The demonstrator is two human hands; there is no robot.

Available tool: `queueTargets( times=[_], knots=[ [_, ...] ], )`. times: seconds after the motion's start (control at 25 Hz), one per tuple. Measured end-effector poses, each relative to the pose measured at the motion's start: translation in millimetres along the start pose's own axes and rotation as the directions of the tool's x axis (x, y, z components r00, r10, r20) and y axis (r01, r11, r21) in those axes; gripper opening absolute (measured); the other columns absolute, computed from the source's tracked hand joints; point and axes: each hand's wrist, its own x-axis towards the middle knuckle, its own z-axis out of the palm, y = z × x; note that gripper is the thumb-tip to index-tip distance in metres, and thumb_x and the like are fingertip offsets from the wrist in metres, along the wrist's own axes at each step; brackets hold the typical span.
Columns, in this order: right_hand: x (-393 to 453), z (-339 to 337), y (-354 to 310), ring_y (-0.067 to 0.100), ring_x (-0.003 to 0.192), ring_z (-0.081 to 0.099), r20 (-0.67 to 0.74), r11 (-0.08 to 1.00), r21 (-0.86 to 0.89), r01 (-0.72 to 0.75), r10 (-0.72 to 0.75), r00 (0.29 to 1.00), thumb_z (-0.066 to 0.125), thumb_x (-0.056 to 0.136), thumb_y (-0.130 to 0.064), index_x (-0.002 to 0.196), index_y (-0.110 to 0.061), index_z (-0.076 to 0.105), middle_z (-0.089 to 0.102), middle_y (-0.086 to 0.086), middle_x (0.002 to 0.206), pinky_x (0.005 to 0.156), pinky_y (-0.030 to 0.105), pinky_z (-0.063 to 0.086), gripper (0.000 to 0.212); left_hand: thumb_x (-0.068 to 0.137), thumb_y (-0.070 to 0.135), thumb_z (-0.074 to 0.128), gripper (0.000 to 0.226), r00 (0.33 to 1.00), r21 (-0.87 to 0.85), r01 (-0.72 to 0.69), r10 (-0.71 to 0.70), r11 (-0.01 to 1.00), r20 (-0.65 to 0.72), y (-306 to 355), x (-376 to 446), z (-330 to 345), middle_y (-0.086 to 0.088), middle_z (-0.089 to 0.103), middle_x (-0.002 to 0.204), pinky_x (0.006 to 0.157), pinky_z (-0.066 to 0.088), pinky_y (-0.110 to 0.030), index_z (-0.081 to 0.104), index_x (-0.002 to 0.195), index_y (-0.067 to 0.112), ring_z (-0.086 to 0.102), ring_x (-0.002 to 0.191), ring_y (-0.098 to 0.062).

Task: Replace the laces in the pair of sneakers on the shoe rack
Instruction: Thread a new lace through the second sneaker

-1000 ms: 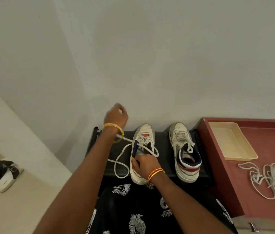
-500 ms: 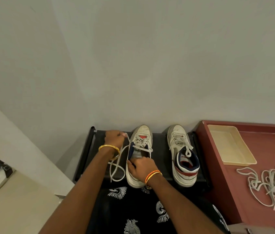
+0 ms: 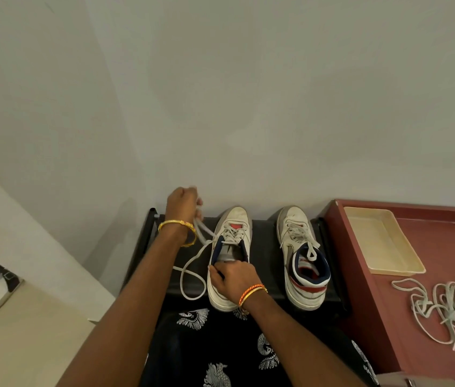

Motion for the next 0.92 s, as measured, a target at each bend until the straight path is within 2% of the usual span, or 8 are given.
queueTargets(
  times=[0.04,0.12,0.2,0.4,0.52,0.68,0.76,0.92],
  knots=[
    [0,-1,-1,0.033,0.082,0.064,0.006,1.000,-0.005,-0.003,0.003,1.000,0.036,0.098,-0.039,0.090,-0.012,0.067,0.070,0.012,0.088,0.064,0.032,0.039,0.042,0.094,0.015,0.046,0.017,1.000,0.222,0.020,-0.023,0.975,0.009,-14,5,0,-0.007,0.050,0.072,0.056,0.042,-0.030,0.050,0.079,0.009,0.044,0.055,-0.017],
    [0,-2,-2,0.033,0.085,0.064,0.022,1.000,-0.014,-0.012,0.012,1.000,0.035,0.099,-0.038,0.094,-0.011,0.067,0.070,0.013,0.091,0.066,0.032,0.039,0.042,0.093,0.025,0.052,0.023,0.979,0.664,0.074,-0.182,0.744,0.094,-44,7,-1,-0.012,0.059,0.084,0.067,0.043,-0.031,0.059,0.091,0.004,0.053,0.069,-0.021],
    [0,-3,-2,0.032,0.088,0.063,0.037,0.999,-0.019,-0.025,0.026,0.999,0.034,0.099,-0.039,0.096,-0.011,0.066,0.069,0.013,0.094,0.068,0.032,0.041,0.043,0.090,0.031,0.059,0.036,0.955,0.805,0.033,-0.256,0.593,0.150,-67,5,-1,-0.011,0.065,0.108,0.080,0.047,-0.032,0.063,0.108,0.000,0.060,0.094,-0.025],
    [2,-2,-2,0.030,0.090,0.063,0.044,1.000,-0.025,-0.019,0.020,0.999,0.032,0.099,-0.040,0.099,-0.014,0.066,0.069,0.012,0.095,0.069,0.032,0.041,0.043,0.086,0.019,0.064,0.029,0.984,0.647,0.021,-0.132,0.762,0.123,-56,5,2,-0.014,0.066,0.110,0.089,0.046,-0.035,0.067,0.106,-0.001,0.060,0.105,-0.030],
    [2,-1,0,0.030,0.086,0.063,0.027,1.000,-0.011,-0.007,0.008,1.000,0.034,0.099,-0.040,0.095,-0.013,0.067,0.069,0.011,0.092,0.066,0.032,0.040,0.043,0.091,0.018,0.054,0.022,0.958,0.513,0.204,-0.277,0.834,0.070,-62,12,0,-0.014,0.071,0.086,0.066,0.054,-0.029,0.064,0.092,-0.002,0.065,0.077,-0.027],
    [3,0,2,0.029,0.082,0.063,0.016,1.000,0.018,0.000,-0.001,1.000,0.037,0.098,-0.039,0.086,-0.012,0.067,0.069,0.010,0.086,0.062,0.029,0.034,0.042,0.091,0.016,0.056,0.028,0.961,0.825,0.056,-0.255,0.562,0.109,-79,14,-1,-0.013,0.057,0.122,0.088,0.051,-0.037,0.054,0.118,0.007,0.057,0.109,-0.030],
    [3,1,2,0.028,0.081,0.063,0.019,0.999,0.030,-0.011,0.010,1.000,0.038,0.097,-0.038,0.085,-0.012,0.067,0.069,0.010,0.085,0.062,0.028,0.035,0.041,0.095,0.020,0.049,0.032,0.951,0.830,-0.011,-0.250,0.558,0.181,-87,14,2,-0.010,0.054,0.129,0.099,0.045,-0.039,0.054,0.126,0.014,0.052,0.115,-0.028],
    [2,0,2,0.027,0.078,0.063,-0.008,0.997,0.063,-0.033,0.034,0.999,0.039,0.097,-0.038,0.082,-0.012,0.067,0.069,0.010,0.082,0.062,0.029,0.037,0.041,0.096,0.026,0.048,0.026,0.959,0.768,0.018,-0.229,0.640,0.169,-73,17,6,-0.014,0.062,0.104,0.091,0.048,-0.038,0.065,0.098,0.006,0.059,0.091,-0.024]
  ],
)
